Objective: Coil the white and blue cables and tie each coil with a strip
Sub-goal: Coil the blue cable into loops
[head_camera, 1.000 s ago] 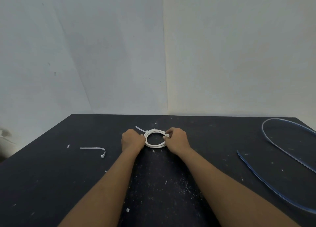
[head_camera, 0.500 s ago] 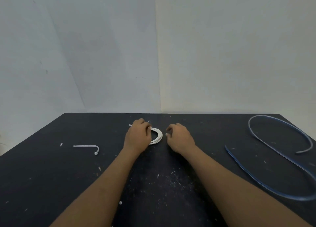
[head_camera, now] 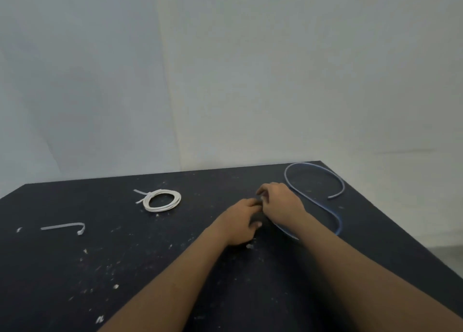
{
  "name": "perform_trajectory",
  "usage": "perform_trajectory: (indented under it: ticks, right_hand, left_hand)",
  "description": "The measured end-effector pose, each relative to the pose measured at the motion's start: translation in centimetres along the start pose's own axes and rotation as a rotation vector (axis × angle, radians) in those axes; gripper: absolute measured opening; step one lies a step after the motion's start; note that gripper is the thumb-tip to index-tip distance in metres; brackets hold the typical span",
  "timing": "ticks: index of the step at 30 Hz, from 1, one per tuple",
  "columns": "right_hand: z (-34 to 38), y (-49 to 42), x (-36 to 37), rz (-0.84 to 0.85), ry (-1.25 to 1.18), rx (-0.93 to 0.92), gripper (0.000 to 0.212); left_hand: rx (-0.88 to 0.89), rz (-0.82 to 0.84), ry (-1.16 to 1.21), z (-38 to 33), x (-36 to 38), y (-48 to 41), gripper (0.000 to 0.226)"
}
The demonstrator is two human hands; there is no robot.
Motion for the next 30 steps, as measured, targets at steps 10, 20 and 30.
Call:
perform_trajectory:
  ticks: [10,20,30]
  right_hand:
    - [-4.8,5.2,-2.4,0.324,-0.046,0.113,0.036]
    - [-2.4,4.7,-6.7,0.025,-0.271,-0.181,0.017]
    - [-2.9,2.8,-8.6,-0.43,-0.448,-0.199,0.012]
  left_hand:
    - [-0.102,-0.094,0.126,-2.3,-0.6,-0.8,0.007]
    - [-0.31,0.002,0.96,0.0,-2.3,0.8,0.016]
    - [-0.298,0.413,1.71,-3.1,-2.8,2.3,0.018]
Point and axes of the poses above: each hand's wrist, its own y-axis away from the middle knuckle, its own x-axis out of the palm, z = x × y, the point moved 8 cm from there along -y, towards the middle knuckle, and after that the axes turned 9 degrees about -y, right-handed, at the moved point
